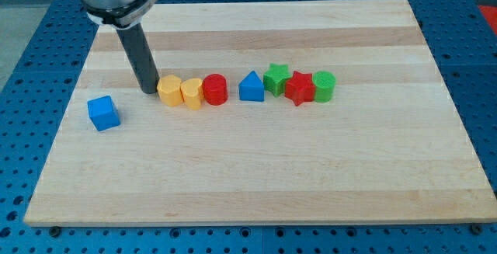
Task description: Move the yellow hexagon along with the yellow heart and red circle right a bit
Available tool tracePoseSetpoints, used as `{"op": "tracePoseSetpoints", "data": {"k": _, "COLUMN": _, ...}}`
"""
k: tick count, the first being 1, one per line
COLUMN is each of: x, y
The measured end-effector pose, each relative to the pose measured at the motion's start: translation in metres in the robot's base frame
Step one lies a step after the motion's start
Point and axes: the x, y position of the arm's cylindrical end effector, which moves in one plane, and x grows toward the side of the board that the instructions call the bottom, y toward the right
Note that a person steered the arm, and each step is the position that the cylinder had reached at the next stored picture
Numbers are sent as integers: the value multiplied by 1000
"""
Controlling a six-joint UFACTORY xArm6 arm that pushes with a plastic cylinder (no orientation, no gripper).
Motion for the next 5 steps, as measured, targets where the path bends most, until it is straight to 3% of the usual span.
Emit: {"op": "tracePoseSetpoints", "data": {"k": 5, "x": 2, "y": -10}}
